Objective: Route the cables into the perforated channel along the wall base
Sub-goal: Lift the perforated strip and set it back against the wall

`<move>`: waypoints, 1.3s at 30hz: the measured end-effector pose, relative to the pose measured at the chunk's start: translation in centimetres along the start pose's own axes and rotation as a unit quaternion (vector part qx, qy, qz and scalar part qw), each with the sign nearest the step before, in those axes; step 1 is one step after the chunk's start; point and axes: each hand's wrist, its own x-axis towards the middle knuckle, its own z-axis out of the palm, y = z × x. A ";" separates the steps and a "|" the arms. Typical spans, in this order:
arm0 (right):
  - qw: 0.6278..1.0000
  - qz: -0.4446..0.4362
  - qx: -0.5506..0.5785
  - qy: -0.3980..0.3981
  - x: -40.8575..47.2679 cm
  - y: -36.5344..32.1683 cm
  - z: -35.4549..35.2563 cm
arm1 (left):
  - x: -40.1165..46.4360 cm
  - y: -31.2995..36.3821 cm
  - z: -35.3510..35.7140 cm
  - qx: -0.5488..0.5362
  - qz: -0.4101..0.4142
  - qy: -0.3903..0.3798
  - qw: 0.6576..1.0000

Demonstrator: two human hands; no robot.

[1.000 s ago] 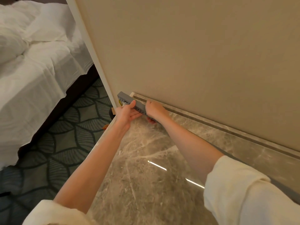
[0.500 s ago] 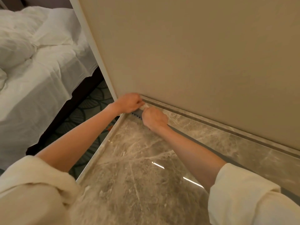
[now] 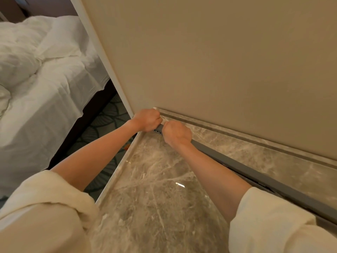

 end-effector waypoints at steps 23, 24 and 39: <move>0.973 -0.036 0.191 -0.122 -4.7 16.1 -2.9 | 1.2 3.1 2.0 -0.015 -0.012 0.153 0.988; 0.975 -0.038 0.187 -0.116 -5.0 16.6 -3.0 | 1.1 3.6 2.1 -0.016 0.010 0.148 0.989; 0.995 -0.057 -0.076 0.018 -16.3 29.8 -4.8 | -0.8 20.7 4.2 0.047 0.268 0.012 0.962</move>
